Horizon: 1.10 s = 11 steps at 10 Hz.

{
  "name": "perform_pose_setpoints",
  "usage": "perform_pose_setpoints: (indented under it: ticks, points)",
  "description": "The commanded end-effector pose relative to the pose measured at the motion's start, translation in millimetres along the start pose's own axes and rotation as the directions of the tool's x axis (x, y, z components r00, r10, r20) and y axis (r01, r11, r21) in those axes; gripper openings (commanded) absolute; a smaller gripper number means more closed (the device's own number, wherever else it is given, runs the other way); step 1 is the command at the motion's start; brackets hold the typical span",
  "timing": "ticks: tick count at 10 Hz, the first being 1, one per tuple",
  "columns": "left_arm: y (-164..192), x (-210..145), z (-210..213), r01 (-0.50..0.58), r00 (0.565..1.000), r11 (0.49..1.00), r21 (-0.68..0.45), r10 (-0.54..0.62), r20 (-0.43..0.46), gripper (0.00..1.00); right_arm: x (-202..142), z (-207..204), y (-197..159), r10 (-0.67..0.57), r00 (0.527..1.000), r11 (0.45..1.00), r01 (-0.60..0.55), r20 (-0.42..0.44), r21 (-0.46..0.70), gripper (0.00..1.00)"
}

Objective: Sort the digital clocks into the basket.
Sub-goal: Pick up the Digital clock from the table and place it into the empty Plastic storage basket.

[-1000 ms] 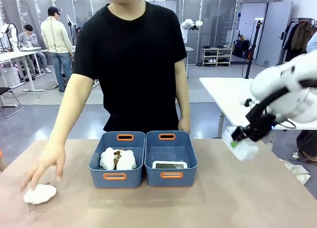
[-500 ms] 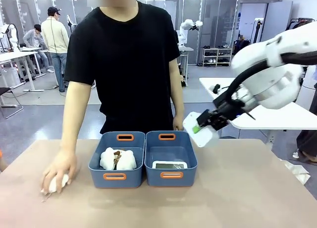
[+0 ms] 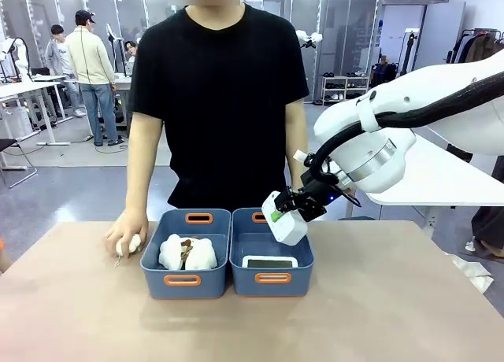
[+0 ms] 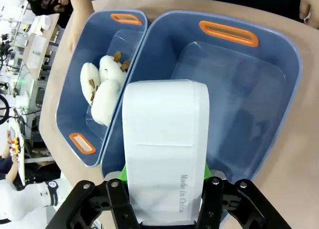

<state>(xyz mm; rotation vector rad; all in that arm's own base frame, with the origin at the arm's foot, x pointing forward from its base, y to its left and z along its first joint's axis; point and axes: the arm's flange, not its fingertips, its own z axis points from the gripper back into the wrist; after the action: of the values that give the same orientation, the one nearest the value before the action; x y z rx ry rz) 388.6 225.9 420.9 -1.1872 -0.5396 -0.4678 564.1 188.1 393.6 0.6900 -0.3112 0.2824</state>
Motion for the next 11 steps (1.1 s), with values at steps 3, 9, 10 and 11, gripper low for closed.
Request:
perform_pose_setpoints:
  ticks: [3,9,10,11]
  points:
    - [-4.1,-2.9,0.1,-0.001,1.000,1.000,-0.004,0.001,-0.003,1.00,1.6,0.1,-9.0,-0.028,0.999,0.999,0.027,-0.025,-0.021,0.90]
    - [-4.1,-2.9,0.1,-0.001,1.000,1.000,-0.004,0.001,-0.003,1.00,-34.4,132.2,-61.8,-0.134,0.988,0.959,0.149,-0.078,0.240,1.00]
    - [-4.1,-2.9,0.1,-0.001,1.000,1.000,-0.004,0.001,-0.003,1.00,-53.8,173.8,-97.3,-0.156,0.980,0.942,0.185,-0.121,0.281,1.00]
    - [-4.1,-2.9,0.1,-0.001,1.000,1.000,-0.004,0.001,-0.003,1.00,-73.5,210.9,-132.5,-0.194,0.970,0.903,0.236,-0.149,0.359,1.00]
